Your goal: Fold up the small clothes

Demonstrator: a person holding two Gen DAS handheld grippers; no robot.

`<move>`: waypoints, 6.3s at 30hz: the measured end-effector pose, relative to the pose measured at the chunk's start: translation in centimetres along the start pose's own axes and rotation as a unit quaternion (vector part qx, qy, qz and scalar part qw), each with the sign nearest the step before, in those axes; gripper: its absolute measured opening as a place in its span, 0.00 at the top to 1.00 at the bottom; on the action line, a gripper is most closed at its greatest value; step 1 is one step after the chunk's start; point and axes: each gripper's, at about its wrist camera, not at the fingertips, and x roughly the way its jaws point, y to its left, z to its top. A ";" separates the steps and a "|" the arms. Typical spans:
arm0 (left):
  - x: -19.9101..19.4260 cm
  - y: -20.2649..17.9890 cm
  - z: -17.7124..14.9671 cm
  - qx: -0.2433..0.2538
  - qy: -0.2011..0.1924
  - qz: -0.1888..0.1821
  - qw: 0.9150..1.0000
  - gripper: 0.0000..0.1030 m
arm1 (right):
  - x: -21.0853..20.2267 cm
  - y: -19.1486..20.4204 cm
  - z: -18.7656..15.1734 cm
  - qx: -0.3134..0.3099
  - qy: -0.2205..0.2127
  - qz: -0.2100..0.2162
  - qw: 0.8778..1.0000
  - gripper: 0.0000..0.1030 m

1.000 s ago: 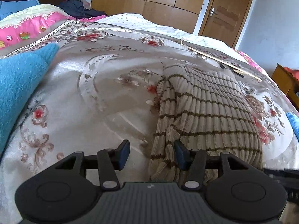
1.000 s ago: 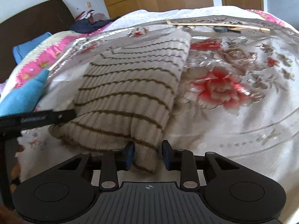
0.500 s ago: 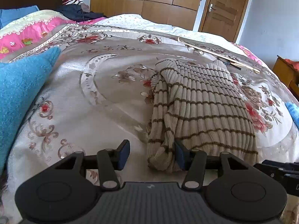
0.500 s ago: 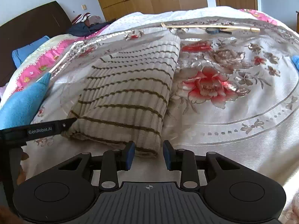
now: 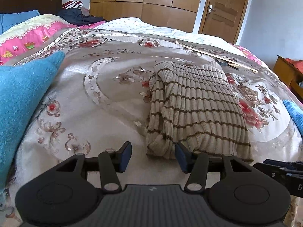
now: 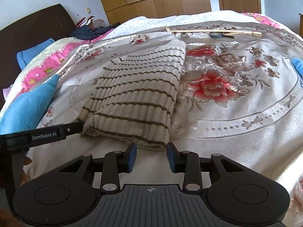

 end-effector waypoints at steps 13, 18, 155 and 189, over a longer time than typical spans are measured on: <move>-2.0 -1.4 -2.3 0.005 0.031 -0.014 0.999 0.39 | -1.5 0.6 -1.2 0.007 -0.005 0.008 1.000 0.66; -2.7 -2.3 -3.6 0.011 0.054 0.009 0.998 0.22 | -2.4 1.2 -2.3 0.001 -0.013 0.008 1.000 0.66; -4.2 -5.3 -6.0 0.071 0.081 0.071 0.992 0.00 | -2.6 0.8 -6.2 0.010 0.001 -0.003 1.000 0.61; -4.1 -5.2 -6.0 0.070 0.084 0.069 0.992 0.00 | -2.5 0.8 -6.2 0.010 0.001 -0.003 1.000 0.61</move>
